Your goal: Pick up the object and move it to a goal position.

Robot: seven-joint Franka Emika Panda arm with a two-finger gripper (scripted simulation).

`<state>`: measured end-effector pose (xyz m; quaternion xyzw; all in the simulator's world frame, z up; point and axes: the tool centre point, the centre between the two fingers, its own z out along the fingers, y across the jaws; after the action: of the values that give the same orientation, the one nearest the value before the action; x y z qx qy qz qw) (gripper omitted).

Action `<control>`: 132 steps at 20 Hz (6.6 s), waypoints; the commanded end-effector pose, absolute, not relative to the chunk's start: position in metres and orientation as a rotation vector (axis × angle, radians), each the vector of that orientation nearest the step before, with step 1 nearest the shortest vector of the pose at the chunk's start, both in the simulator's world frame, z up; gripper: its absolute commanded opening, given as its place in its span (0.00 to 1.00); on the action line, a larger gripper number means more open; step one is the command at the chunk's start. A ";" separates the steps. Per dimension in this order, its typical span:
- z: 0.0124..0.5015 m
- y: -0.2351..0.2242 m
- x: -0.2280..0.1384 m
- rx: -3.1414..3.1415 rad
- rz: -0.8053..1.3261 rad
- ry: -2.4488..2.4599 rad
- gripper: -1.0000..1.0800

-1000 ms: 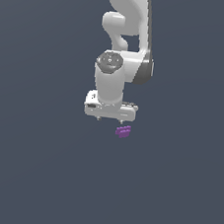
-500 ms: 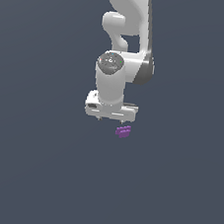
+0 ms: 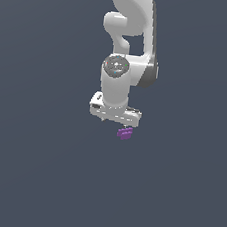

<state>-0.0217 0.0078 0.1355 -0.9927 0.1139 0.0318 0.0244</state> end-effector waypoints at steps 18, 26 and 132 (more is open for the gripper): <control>0.114 0.038 -0.026 -2.943 0.070 1.039 0.96; 0.105 0.050 -0.028 -2.841 0.051 1.316 0.96; 0.373 -0.055 0.070 -2.550 0.000 1.836 0.00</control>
<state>0.0686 -0.0538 0.3697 -0.8113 0.5846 -0.0004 0.0000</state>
